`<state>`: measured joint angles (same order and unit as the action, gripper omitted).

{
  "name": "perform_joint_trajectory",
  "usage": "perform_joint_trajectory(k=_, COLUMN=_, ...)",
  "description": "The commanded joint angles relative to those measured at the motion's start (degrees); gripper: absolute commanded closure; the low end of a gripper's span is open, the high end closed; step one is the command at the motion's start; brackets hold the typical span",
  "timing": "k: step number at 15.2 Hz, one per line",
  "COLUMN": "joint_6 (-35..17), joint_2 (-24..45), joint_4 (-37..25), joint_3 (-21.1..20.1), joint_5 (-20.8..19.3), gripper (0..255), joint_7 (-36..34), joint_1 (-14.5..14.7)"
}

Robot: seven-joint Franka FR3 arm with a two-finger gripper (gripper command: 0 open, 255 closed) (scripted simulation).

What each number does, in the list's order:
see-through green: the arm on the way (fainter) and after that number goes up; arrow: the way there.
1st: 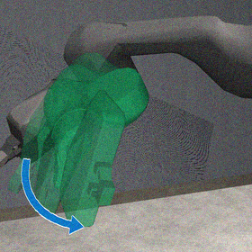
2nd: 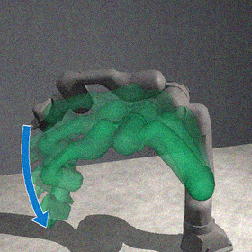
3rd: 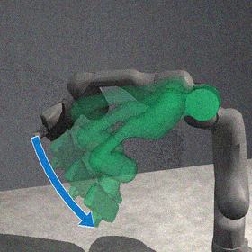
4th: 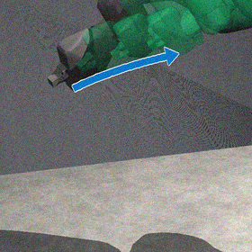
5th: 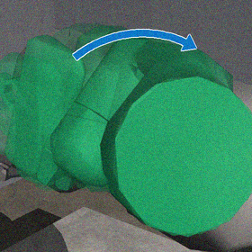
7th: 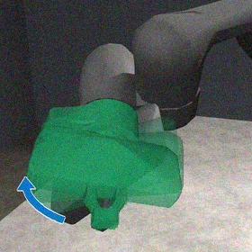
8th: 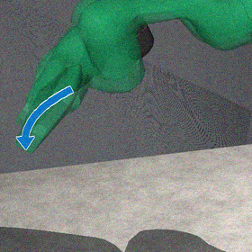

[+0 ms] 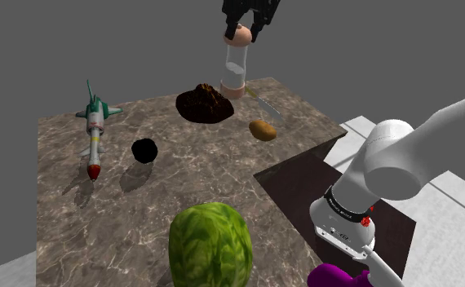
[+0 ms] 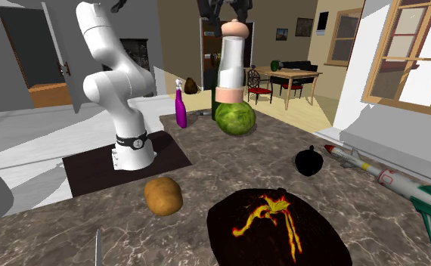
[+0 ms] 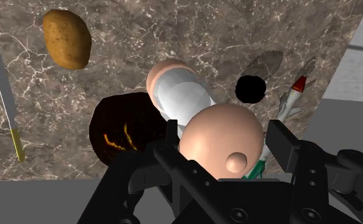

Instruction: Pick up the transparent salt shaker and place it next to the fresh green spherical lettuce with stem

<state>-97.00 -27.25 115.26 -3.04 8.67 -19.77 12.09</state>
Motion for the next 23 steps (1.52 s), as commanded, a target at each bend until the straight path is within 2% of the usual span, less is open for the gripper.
perform_joint_trajectory(k=1, joint_6=0.1, joint_2=-2.3, joint_4=1.9, joint_3=-2.0, joint_5=0.6, gripper=255, joint_7=-2.7, joint_1=0.8)
perform_joint_trajectory(k=12, joint_6=-0.2, joint_2=-6.5, joint_4=3.7, joint_3=-13.9, joint_5=4.9, gripper=255, joint_7=-17.5, joint_1=5.1)
perform_joint_trajectory(k=23, joint_6=-1.0, joint_2=-3.1, joint_4=-2.0, joint_3=-27.7, joint_5=7.5, gripper=255, joint_7=-33.3, joint_1=7.6)
